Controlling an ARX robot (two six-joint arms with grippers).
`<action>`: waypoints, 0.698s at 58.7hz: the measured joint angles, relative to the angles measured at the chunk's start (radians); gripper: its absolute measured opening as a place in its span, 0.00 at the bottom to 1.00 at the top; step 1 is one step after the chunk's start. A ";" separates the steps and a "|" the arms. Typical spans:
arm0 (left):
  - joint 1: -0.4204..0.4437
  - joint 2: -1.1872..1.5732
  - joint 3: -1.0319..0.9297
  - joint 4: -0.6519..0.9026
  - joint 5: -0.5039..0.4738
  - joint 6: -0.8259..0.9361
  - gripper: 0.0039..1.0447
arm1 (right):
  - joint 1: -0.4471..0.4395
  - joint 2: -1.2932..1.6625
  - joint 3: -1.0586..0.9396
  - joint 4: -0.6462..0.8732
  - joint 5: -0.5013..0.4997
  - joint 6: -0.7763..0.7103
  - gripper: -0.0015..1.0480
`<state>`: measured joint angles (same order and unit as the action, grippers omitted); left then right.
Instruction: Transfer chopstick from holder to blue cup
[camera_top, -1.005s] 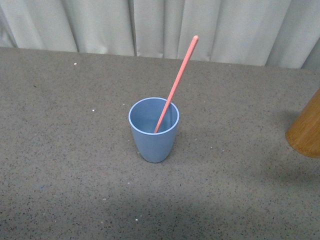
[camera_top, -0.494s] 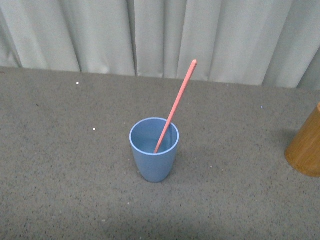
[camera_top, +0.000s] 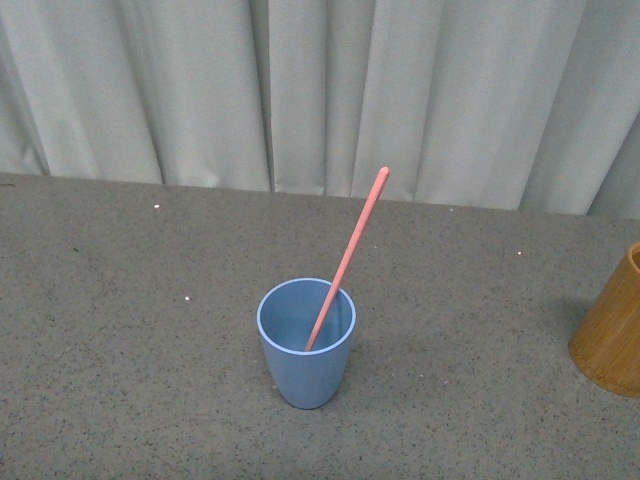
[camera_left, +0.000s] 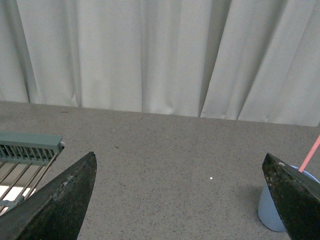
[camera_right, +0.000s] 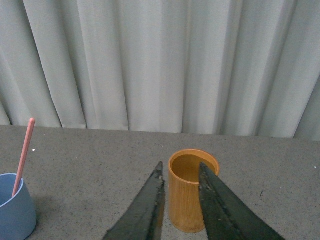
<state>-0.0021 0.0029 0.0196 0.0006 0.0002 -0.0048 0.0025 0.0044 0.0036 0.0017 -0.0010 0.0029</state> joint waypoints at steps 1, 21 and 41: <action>0.000 0.000 0.000 0.000 0.000 0.000 0.94 | 0.000 0.000 0.000 0.000 0.000 0.000 0.30; 0.000 0.000 0.000 0.000 0.000 0.000 0.94 | 0.000 0.000 0.000 0.000 0.000 0.000 0.89; 0.000 0.000 0.000 0.000 0.000 0.000 0.94 | 0.000 0.000 0.000 0.000 0.000 0.000 0.91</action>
<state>-0.0021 0.0029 0.0196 0.0006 0.0002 -0.0048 0.0025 0.0044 0.0036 0.0017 -0.0013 0.0029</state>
